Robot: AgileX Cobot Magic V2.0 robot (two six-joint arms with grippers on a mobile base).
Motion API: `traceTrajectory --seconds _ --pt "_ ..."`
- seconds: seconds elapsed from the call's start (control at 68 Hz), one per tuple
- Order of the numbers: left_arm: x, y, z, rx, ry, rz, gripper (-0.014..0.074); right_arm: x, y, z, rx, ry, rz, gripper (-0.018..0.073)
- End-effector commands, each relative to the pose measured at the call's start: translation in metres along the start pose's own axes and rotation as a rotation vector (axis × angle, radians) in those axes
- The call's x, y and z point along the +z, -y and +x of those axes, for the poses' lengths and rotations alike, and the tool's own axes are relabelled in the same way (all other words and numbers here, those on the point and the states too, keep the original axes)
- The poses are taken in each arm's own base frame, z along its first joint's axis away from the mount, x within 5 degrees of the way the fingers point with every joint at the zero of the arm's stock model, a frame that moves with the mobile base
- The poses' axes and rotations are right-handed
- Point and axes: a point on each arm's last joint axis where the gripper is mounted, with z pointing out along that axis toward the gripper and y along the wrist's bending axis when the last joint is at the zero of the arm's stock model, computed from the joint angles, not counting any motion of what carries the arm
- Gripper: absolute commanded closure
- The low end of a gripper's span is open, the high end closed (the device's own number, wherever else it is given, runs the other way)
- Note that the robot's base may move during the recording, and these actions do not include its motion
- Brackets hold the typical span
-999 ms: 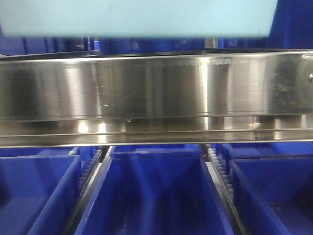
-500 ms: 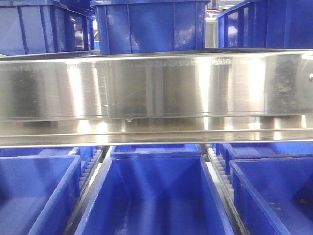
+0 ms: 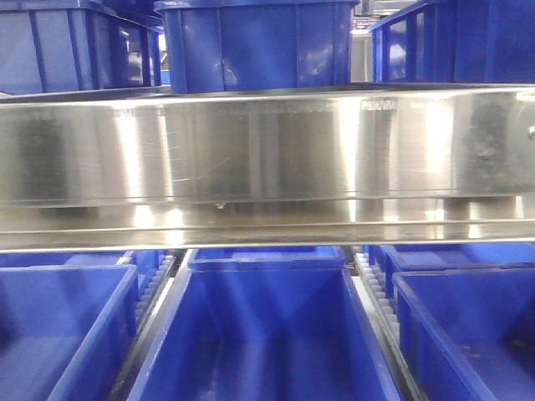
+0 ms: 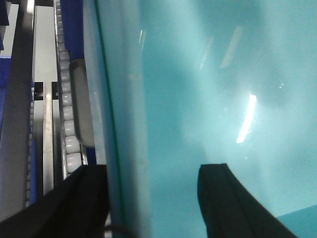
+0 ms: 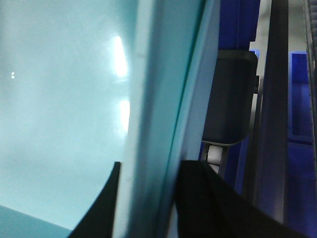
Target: Move two blue bins to right shelf middle
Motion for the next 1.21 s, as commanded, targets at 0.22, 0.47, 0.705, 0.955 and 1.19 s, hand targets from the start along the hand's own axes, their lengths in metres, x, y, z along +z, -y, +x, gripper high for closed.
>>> traceTrajectory --seconds 0.22,0.47,0.705,0.955,1.19 --pt "-0.012 0.0017 -0.0075 0.043 0.074 0.013 0.0707 -0.0138 0.0015 -0.0132 -0.033 0.131 0.021 0.0713" --pt "-0.012 0.0017 -0.0075 0.043 0.074 0.013 0.0707 -0.0138 0.0015 -0.0132 -0.033 0.131 0.021 0.0713" --pt "-0.012 0.0017 -0.0075 0.043 0.074 0.013 0.0707 -0.0138 0.0015 -0.0132 -0.033 0.131 0.021 0.0713" --pt "-0.012 0.0017 -0.0075 0.043 0.074 0.013 0.0707 -0.0138 0.0015 -0.0132 -0.033 0.131 0.021 0.0713" --pt "-0.0099 0.0014 -0.0075 0.043 0.072 0.013 0.0707 -0.0138 0.0015 -0.0132 -0.033 0.131 0.021 0.0713"
